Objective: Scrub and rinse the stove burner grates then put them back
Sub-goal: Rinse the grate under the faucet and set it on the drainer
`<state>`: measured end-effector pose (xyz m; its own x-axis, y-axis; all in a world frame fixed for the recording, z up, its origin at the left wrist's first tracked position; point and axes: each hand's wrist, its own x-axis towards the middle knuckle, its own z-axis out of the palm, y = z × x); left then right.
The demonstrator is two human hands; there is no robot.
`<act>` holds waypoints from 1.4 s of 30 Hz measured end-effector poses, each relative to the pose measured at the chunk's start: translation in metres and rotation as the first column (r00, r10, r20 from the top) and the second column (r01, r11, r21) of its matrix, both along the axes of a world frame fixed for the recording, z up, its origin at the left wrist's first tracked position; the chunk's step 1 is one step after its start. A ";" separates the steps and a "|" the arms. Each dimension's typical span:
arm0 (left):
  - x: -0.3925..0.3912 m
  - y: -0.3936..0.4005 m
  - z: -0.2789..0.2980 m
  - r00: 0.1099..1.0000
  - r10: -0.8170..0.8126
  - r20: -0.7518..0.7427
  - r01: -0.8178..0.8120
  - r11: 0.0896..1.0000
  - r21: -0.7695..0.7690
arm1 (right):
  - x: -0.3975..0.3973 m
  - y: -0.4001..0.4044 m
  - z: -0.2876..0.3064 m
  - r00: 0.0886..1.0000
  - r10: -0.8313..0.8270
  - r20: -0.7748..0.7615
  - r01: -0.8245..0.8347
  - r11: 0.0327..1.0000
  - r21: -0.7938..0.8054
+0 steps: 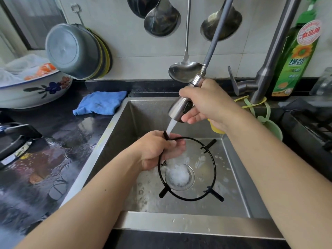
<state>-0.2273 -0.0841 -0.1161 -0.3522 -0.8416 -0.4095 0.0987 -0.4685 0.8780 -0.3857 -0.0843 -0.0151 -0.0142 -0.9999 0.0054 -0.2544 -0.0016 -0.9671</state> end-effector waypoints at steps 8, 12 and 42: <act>0.003 -0.004 -0.002 0.985 0.128 0.119 -0.118 0.989 -0.091 | -0.021 -0.002 0.001 0.981 -0.065 -0.182 0.074 0.996 0.043; 0.004 -0.005 -0.004 0.980 0.155 0.125 -0.149 0.987 -0.056 | -0.040 -0.009 -0.001 0.941 -0.176 -0.289 0.192 0.981 0.028; 0.008 -0.016 -0.004 0.919 0.389 0.071 -0.355 0.890 -0.287 | -0.055 0.001 0.013 0.887 -0.116 -0.447 0.184 0.976 0.112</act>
<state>-0.2191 -0.1000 -0.1201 0.0465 -0.9835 -0.1748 0.1036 -0.1693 0.9801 -0.4410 -0.0834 -0.0025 -0.1945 -0.9757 -0.1011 -0.6356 0.2039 -0.7446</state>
